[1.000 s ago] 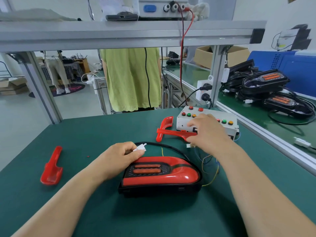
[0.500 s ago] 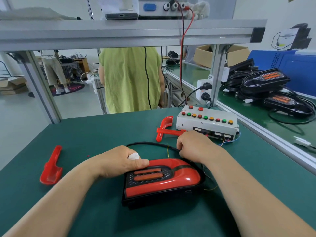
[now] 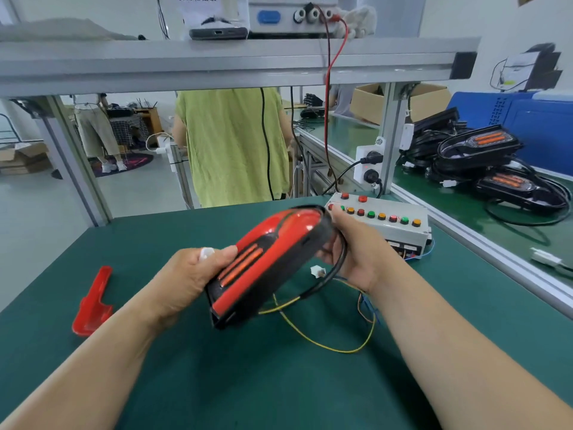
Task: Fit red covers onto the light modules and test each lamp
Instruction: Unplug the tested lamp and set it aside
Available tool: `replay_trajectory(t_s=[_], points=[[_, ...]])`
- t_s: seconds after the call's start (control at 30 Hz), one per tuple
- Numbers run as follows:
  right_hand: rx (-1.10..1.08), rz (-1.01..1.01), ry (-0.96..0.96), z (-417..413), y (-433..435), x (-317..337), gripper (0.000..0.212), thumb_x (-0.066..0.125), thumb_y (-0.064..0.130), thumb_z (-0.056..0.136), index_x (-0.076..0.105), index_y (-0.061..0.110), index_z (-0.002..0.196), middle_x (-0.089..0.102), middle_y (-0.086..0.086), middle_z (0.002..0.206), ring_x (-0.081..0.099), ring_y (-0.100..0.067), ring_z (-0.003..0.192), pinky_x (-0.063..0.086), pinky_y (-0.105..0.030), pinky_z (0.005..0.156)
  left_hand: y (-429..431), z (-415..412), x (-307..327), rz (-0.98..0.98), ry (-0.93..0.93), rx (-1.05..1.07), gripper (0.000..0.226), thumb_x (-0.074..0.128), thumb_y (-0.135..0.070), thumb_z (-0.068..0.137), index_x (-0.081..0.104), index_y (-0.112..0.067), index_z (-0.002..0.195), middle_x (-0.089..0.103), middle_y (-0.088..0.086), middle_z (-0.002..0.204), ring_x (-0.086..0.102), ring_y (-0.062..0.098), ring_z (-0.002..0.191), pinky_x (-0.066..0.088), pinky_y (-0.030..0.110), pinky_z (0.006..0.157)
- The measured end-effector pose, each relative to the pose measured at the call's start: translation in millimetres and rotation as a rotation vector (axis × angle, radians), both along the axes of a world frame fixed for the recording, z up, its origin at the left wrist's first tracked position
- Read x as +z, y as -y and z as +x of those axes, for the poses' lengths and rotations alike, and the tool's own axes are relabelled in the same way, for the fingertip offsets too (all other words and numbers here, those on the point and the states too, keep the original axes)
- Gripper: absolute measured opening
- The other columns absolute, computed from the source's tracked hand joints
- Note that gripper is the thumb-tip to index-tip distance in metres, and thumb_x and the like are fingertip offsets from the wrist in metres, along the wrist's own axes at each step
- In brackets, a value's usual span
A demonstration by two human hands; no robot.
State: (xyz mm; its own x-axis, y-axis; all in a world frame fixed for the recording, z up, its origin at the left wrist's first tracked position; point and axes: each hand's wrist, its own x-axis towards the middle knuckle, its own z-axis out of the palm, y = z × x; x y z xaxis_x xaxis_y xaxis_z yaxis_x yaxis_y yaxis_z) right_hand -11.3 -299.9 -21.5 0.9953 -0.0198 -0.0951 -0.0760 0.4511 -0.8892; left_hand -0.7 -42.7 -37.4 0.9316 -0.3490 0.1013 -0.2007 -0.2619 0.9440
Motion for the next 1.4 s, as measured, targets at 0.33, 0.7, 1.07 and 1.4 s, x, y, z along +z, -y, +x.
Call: replay_trajectory(t_s=[0.33,0.7,1.07,1.4], points=[[-0.138,-0.143,0.051,-10.1,-48.8,-4.4,0.085,0.041,0.083,0.076,0.044,0.032,0.143,0.051,0.007,0.143,0.051,-0.009,0.125,0.046,-0.046,0.100,13.1,17.0,-15.1,-0.260,0.019,0.428,0.071,0.069,-0.072,0.059,0.063,-0.004,0.080,0.047,0.009,0.073,0.042,0.020,0.069,0.038,0.039,0.074],[-0.003,-0.120,0.192,-15.7,-74.5,-12.5,0.076,0.075,0.059,0.073,0.047,0.032,0.138,0.067,0.005,0.129,0.063,-0.018,0.121,0.045,-0.049,0.108,34.2,3.9,-16.6,0.018,0.255,0.626,0.050,0.050,-0.067,0.076,0.049,-0.022,0.056,0.048,-0.008,0.050,0.045,0.012,0.049,0.039,0.025,0.052],[0.153,0.059,-0.045,-11.5,-36.9,-11.9,0.048,0.074,0.039,0.076,0.073,0.010,0.113,0.073,-0.017,0.113,0.072,-0.033,0.100,0.060,-0.048,0.082,34.7,0.6,-13.6,-0.250,0.093,0.465,0.078,0.056,-0.081,0.073,0.067,-0.003,0.075,0.063,-0.005,0.070,0.052,0.009,0.060,0.047,0.029,0.071],[0.442,-0.178,0.043,-17.5,-29.0,-8.4,0.033,0.071,0.036,0.080,0.076,0.016,0.105,0.073,-0.014,0.109,0.072,-0.029,0.094,0.060,-0.044,0.084,-22.9,26.1,-10.1,0.091,-0.057,0.763,0.038,0.053,-0.056,0.079,0.049,-0.018,0.076,0.046,-0.006,0.065,0.043,0.018,0.060,0.036,0.034,0.059]])
